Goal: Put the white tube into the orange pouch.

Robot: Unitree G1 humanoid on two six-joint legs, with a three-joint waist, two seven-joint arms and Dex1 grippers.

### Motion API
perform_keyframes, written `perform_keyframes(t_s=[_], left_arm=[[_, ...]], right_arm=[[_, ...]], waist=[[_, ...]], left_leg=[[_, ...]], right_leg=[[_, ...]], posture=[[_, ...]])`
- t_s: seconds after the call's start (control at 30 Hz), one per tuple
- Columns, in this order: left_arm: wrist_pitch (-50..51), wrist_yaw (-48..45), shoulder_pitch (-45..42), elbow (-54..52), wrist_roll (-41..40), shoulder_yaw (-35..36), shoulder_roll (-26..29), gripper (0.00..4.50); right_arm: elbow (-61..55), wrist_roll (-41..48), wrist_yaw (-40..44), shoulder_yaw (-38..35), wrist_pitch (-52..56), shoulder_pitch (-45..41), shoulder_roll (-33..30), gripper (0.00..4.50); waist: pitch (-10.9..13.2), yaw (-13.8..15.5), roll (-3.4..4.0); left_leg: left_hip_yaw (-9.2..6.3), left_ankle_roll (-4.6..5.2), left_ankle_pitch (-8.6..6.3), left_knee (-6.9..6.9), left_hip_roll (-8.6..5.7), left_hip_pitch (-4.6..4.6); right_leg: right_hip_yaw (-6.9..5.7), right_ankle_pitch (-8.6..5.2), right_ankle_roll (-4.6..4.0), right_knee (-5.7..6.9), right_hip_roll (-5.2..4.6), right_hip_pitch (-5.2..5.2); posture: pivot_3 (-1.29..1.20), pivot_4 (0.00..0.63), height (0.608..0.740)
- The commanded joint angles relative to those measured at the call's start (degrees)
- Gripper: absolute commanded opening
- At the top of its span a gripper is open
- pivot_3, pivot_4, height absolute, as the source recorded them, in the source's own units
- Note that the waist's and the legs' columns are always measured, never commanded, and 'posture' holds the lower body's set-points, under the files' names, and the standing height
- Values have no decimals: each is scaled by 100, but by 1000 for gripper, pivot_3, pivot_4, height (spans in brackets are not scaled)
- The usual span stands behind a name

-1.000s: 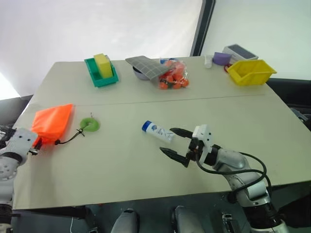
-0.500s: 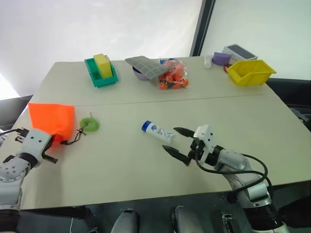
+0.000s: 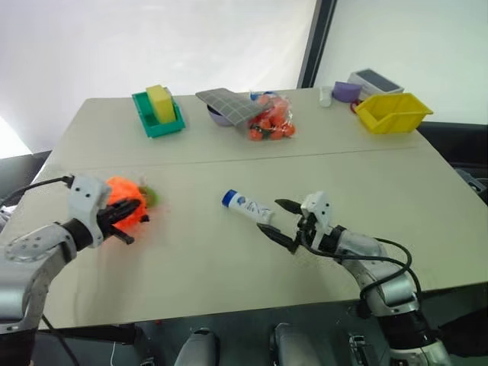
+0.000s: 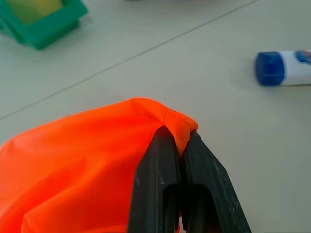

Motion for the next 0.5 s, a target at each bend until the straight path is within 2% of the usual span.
perform_keyframes(t_s=[0.03,0.17,0.27,0.5], left_arm=[[421,38,-314,-555,-536,61,-12,65],[754,-132,-87,-633,-761,226,204,65],[813,-336,395,-682,-855,453,323,65],[682,-419,1182,-728,-829,609,186,65]], right_arm=[[223,-242,-52,172,-135,-250,117,4500],[824,-492,-99,308,-307,-643,335,4500],[1218,-662,-97,392,-462,-850,456,4500],[1664,-824,-19,395,-793,-975,597,4500]], waist=[[0,3,0],[2,-28,3],[4,-41,7],[8,14,10]], left_leg=[[0,0,0,0,0,0],[4,0,0,-2,0,19],[6,1,0,-10,3,29],[5,0,-1,-9,7,29]], right_leg=[[0,0,0,0,1,0],[9,-1,2,0,5,11],[15,-2,0,-1,10,13],[15,-14,12,-3,13,17]], posture=[[0,150,740],[0,150,740],[0,150,740],[0,150,740]])
